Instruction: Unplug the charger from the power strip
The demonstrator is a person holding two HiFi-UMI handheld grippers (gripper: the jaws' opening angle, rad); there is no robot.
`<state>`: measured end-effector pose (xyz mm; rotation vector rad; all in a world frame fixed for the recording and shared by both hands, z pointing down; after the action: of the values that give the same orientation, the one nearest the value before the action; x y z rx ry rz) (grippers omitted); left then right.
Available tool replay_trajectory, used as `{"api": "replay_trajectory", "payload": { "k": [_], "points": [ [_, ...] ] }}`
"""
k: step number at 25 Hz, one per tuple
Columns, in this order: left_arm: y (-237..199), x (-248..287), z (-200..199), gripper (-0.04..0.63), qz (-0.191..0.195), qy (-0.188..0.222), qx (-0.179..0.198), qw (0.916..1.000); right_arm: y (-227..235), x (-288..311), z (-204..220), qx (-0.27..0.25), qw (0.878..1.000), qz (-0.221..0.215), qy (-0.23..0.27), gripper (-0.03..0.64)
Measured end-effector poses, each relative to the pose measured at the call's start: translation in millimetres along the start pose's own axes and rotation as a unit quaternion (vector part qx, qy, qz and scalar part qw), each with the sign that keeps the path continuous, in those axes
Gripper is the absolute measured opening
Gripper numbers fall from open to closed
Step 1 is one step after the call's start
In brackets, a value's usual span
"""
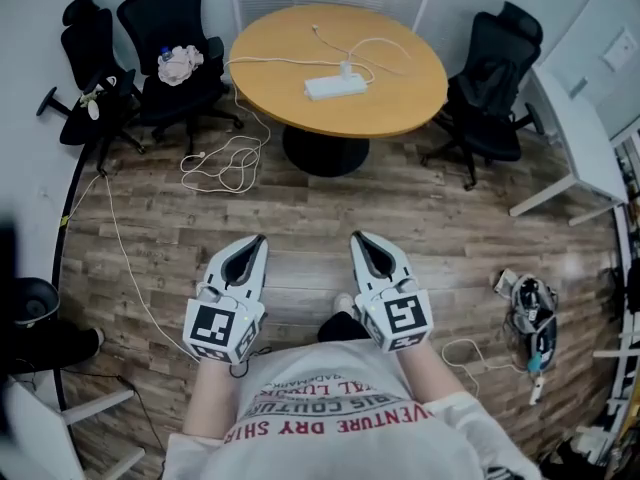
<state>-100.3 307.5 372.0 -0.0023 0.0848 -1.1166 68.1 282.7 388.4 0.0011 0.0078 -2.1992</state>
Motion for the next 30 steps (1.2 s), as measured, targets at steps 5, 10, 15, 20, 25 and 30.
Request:
{"api": "replay_trajectory", "payload": {
  "k": [5,10,15,20,25,30],
  "points": [
    [13.5,83.3,2.5,0.032,-0.021,-0.009,0.003,0.9997,91.1,34.1,-8.4,0.000,1.000,-0.020,-0.003,0.029],
    [24.0,154.5,5.0,0.032,-0.028,-0.001,-0.004,0.9996,161.4,58.3,-11.7,0.003,1.000,-0.028,-0.001,0.029],
    [31.8,205.2,15.2,0.032,-0.008,-0.012,-0.022,0.9997,211.9,80.6,-6.8,0.022,1.000,-0.014,-0.012,0.029],
    [5.8,244.3,29.1,0.032,0.004,-0.016,-0.024,0.9996,233.9,116.5,6.2,0.022,1.000,-0.003,-0.019,0.029],
    [-29.1,308.2,42.1,0.032,0.038,-0.018,-0.015,0.9990,254.9,174.1,11.2,0.015,1.000,0.012,-0.019,0.029],
    [-85.9,383.9,29.8,0.032,0.068,-0.006,-0.012,0.9976,285.5,247.5,-0.2,-0.003,0.999,0.037,-0.015,0.029]
  ]
}}
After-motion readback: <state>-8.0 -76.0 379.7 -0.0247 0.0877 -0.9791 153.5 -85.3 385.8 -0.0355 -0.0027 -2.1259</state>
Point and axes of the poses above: the fingertips, and each gripper's own axes: x forward along the fingers, y to its right, z out of its underside, the point moved 2 cm from there along -x, backward along the fingers, and after that the axes turned 12 degrees about y, right-handed, at the moved point
